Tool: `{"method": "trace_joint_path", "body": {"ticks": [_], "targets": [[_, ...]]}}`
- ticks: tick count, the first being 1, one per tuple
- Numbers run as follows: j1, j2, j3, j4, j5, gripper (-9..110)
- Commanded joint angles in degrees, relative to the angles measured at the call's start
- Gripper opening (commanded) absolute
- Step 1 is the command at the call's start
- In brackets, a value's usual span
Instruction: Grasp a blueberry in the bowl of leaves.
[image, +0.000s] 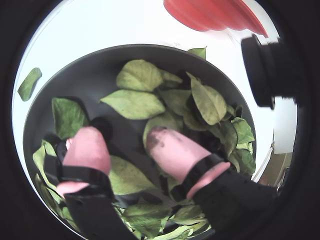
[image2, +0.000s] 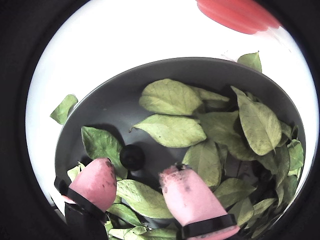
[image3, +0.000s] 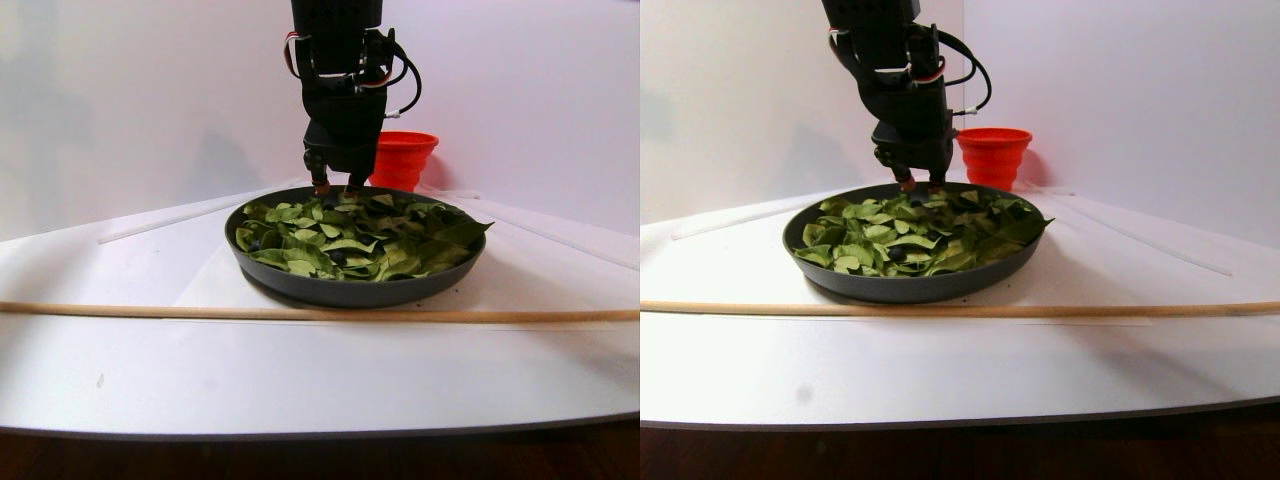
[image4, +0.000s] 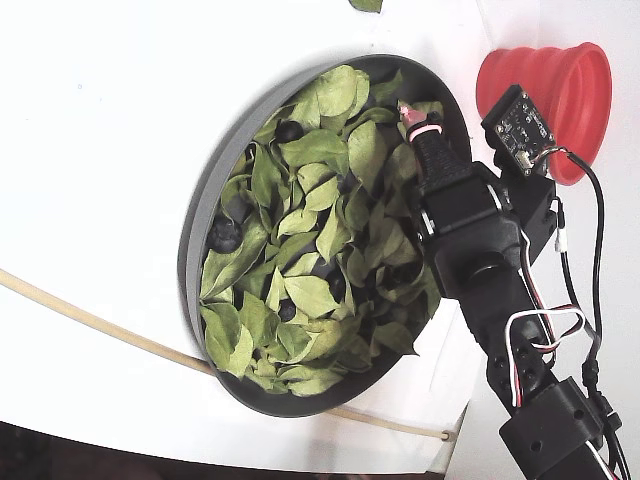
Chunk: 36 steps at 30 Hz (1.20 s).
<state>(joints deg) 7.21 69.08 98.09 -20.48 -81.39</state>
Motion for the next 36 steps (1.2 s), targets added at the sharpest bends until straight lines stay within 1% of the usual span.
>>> {"method": "trace_joint_path", "body": {"ticks": [1,36], "targets": [[-0.5,1.6,-4.3,-1.3,0.3,17],[-1.9,-4.1,-10.2,-0.6,1.2,17]]}}
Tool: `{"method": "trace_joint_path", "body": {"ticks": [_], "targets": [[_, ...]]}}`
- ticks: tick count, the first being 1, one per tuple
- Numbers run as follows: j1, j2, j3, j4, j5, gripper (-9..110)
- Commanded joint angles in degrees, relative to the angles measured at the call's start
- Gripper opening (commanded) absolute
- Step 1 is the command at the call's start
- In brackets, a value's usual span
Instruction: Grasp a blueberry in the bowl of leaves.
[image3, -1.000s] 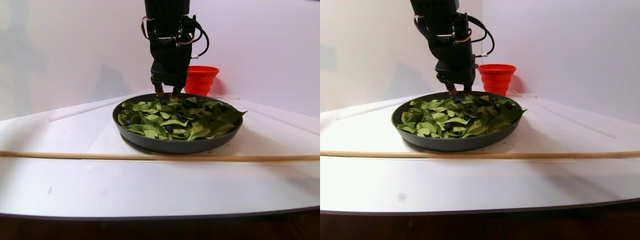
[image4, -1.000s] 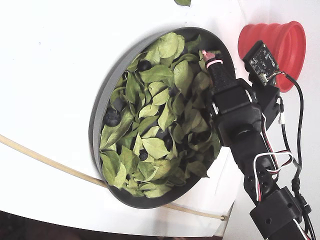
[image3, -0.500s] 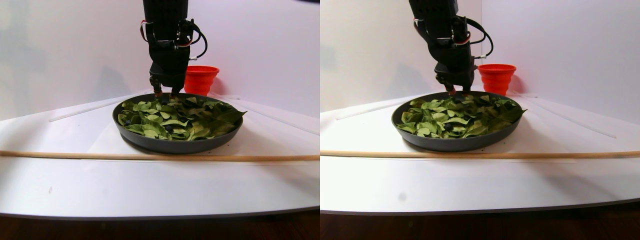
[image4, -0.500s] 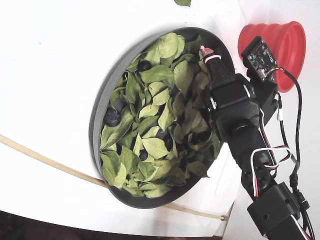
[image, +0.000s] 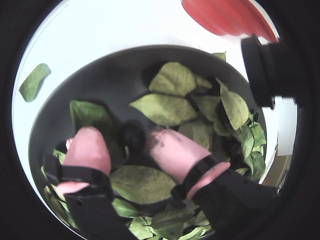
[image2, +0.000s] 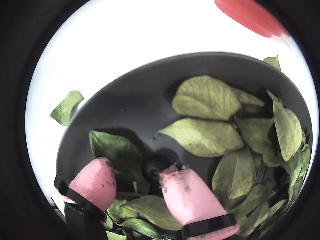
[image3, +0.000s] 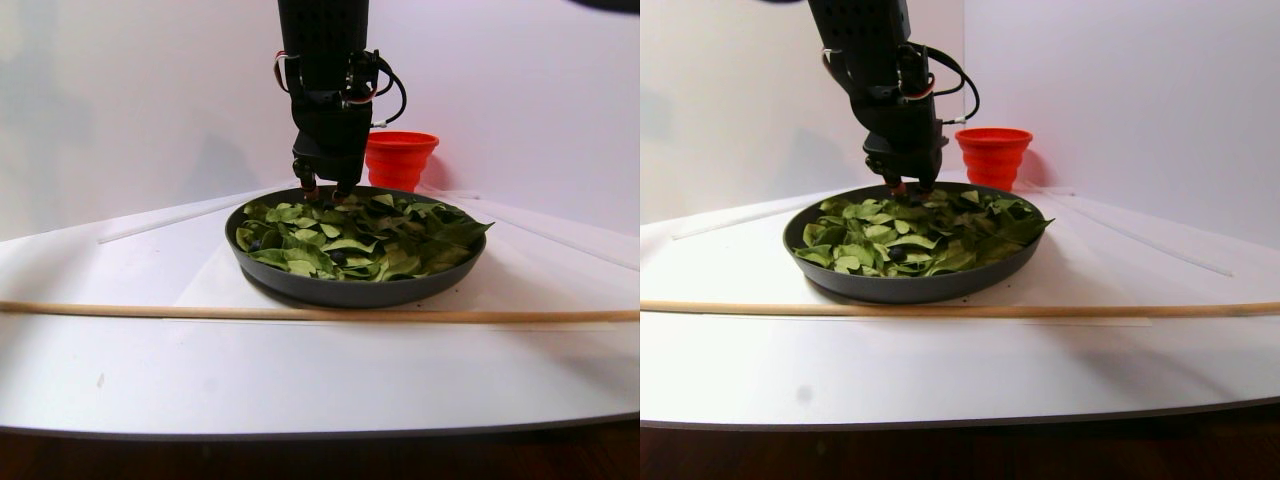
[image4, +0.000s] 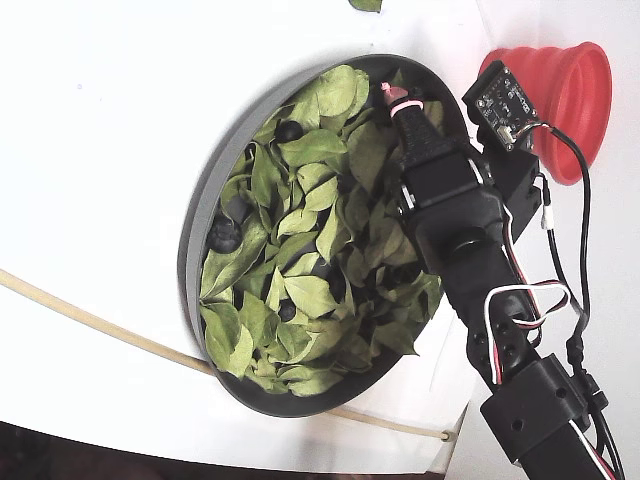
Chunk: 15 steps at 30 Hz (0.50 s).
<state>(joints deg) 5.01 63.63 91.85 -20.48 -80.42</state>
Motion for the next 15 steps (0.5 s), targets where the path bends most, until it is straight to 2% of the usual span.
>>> {"method": "trace_joint_path", "body": {"ticks": [1,15], "targets": [[0.4,1.2,-4.0,-0.6,0.3,17],[1.4,0.0,-4.2,-0.6,-0.2,17]]}}
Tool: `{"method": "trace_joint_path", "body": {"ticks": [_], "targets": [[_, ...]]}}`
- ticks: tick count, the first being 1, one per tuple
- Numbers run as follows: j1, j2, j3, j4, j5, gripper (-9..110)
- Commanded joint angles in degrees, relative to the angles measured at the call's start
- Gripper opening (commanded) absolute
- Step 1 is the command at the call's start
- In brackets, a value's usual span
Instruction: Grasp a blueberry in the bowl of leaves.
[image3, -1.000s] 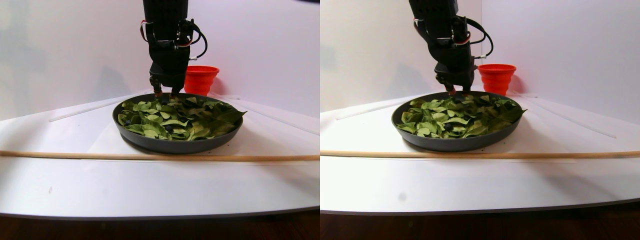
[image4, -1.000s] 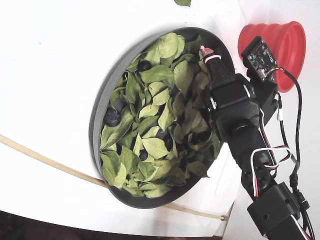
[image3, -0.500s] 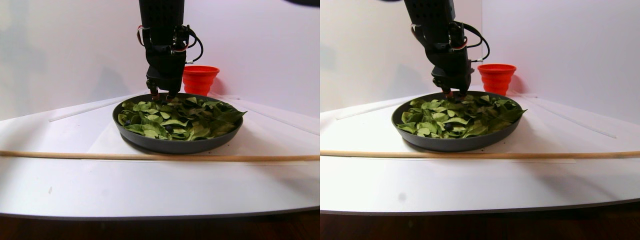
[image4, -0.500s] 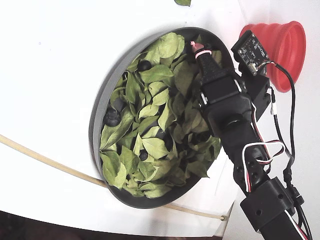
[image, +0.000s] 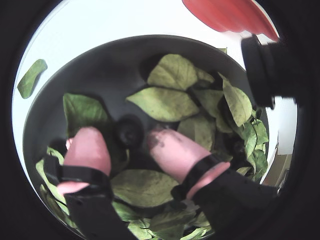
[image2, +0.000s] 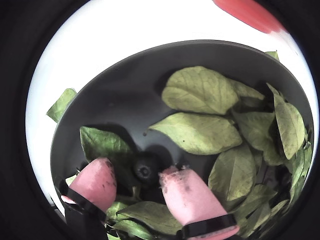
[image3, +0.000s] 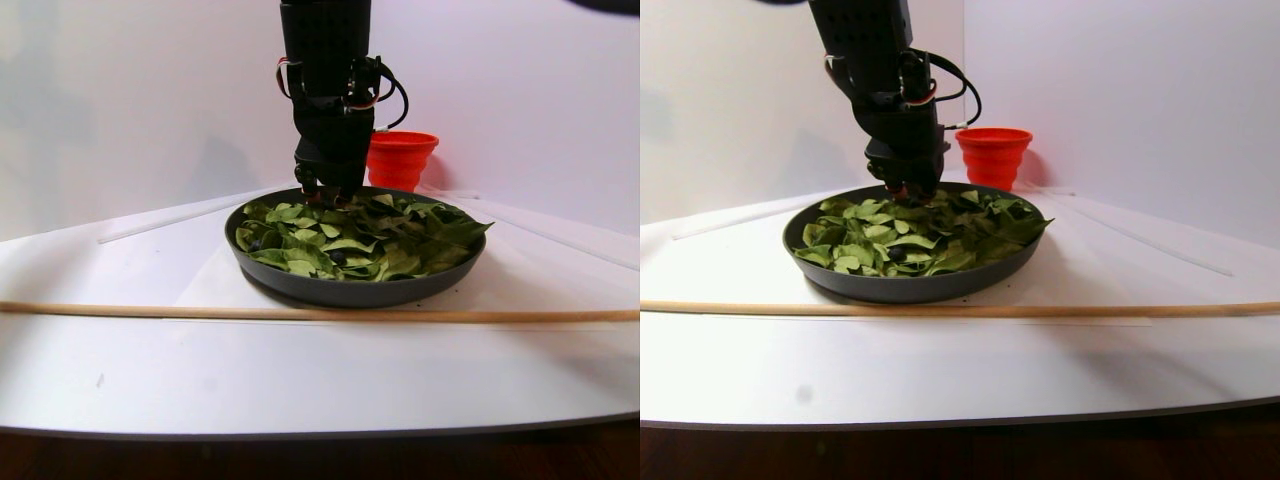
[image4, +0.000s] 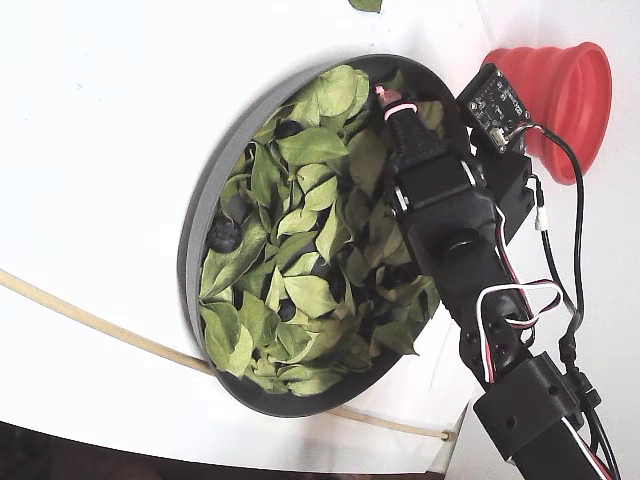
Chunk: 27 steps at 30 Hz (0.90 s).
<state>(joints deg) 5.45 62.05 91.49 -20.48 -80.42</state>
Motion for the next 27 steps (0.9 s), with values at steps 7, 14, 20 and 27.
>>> {"method": "trace_joint_path", "body": {"ticks": [7,14,20,27], "targets": [[1.4,0.3,-5.2,-0.6,-0.4,17],[1.4,-1.1,-6.0,-0.6,-0.3,17],[1.4,-1.9,-6.5,-0.6,-0.3,17],[1.4,-2.8,-6.7,-0.6,-0.8,16]]}}
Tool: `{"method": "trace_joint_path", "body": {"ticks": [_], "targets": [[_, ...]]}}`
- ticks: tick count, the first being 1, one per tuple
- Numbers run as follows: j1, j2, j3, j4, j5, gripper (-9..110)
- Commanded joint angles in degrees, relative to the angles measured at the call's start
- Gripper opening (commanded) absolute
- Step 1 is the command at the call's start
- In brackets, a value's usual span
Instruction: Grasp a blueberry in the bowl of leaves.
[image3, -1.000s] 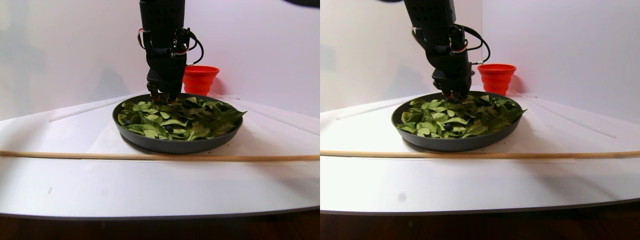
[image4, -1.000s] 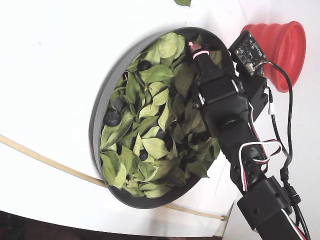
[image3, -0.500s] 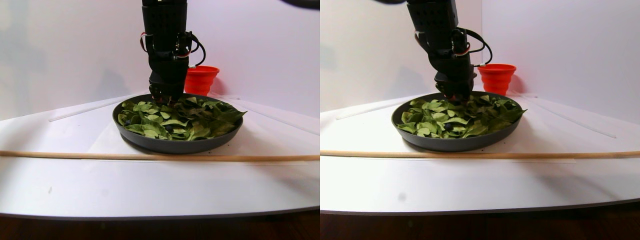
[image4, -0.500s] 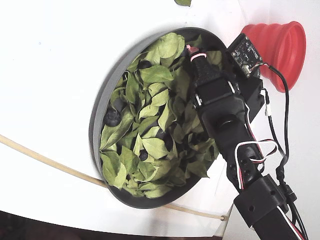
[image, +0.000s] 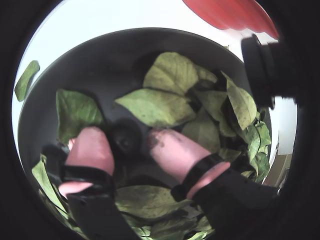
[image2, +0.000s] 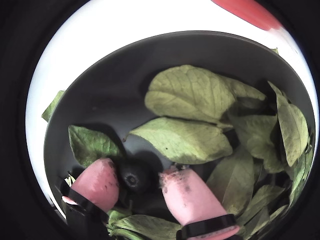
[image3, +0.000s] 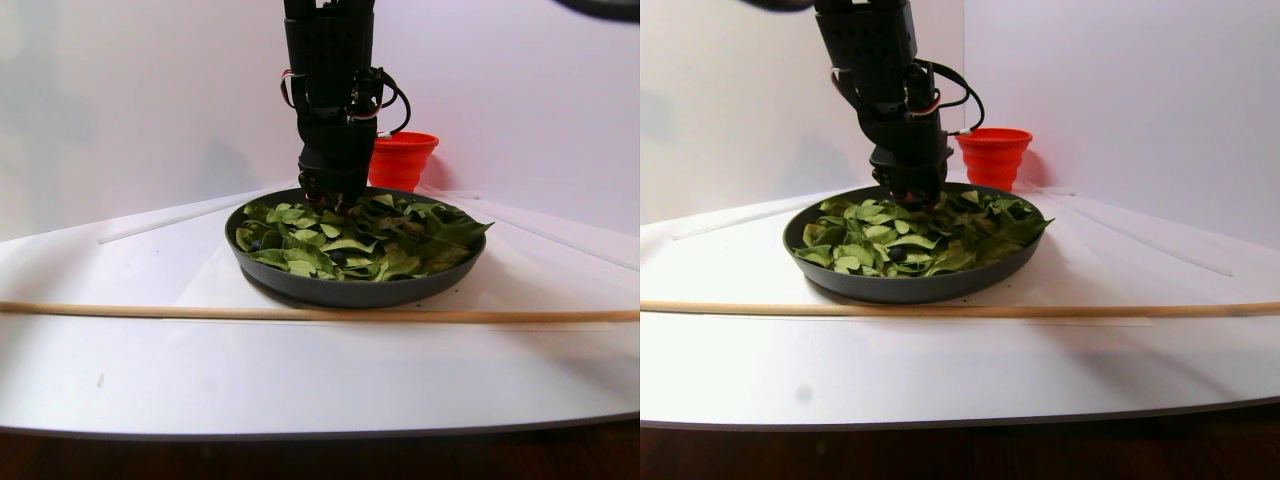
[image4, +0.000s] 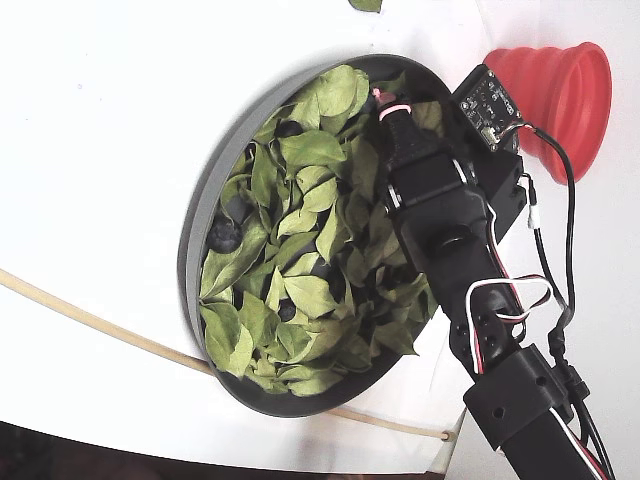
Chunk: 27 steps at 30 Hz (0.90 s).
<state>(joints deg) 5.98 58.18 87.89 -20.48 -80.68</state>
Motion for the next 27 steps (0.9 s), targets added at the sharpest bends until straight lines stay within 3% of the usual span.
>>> {"method": "trace_joint_path", "body": {"ticks": [1,27], "targets": [[0.9,0.9,-3.2,-0.6,-0.6,16],[1.1,5.3,1.2,-0.6,-2.9,11]]}}
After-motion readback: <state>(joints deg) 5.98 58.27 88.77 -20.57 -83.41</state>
